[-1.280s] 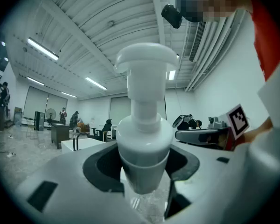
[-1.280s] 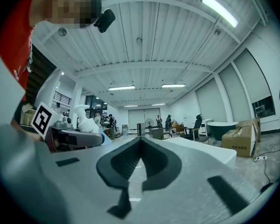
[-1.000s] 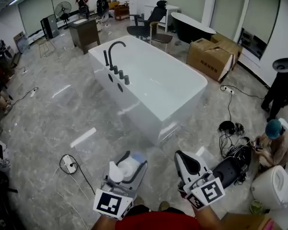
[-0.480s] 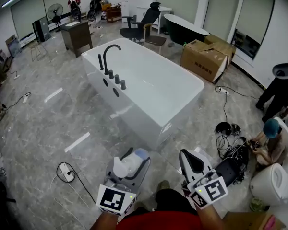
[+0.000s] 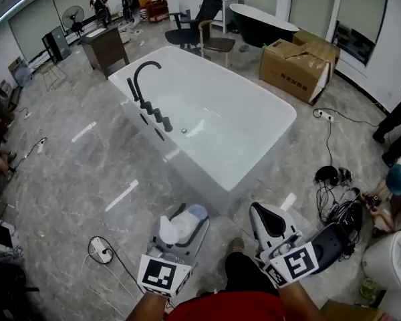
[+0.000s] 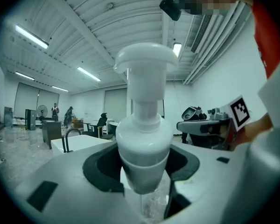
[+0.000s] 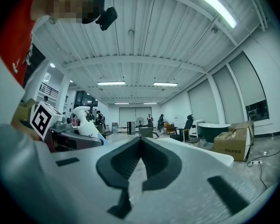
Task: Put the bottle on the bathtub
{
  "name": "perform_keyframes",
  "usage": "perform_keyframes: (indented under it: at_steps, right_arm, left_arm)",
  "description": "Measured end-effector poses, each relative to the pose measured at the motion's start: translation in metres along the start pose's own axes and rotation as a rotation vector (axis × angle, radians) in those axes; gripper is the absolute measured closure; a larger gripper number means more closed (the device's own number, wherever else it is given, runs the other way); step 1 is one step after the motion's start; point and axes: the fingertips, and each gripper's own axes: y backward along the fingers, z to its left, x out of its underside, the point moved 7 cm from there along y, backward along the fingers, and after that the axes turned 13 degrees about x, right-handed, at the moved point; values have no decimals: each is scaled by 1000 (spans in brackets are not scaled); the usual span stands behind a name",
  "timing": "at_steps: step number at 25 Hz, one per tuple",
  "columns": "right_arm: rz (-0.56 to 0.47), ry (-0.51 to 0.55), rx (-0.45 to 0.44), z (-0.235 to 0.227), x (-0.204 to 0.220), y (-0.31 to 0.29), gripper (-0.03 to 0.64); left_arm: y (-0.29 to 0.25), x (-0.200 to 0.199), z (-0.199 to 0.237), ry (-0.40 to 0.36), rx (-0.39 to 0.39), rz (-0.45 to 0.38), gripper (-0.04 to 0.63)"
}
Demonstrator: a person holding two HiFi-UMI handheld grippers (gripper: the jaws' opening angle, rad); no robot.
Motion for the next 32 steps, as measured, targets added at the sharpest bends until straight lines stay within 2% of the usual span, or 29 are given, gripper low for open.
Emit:
perform_keyframes:
  at_steps: [7, 14, 22, 32]
  right_arm:
    - [38, -11, -36, -87, 16, -80, 612]
    - [96, -28, -54, -147, 32, -128, 612]
    - [179, -14, -17, -166, 60, -156, 612]
    - [290, -23, 113, -164, 98, -161, 612]
  left_arm:
    - [-117, 18, 46, 14, -46, 76, 365]
    - [-197, 59, 78, 9, -59, 163, 365]
    - [-253, 128, 123, 18, -55, 258, 365]
    - [-302, 233, 157, 54, 3, 388, 365]
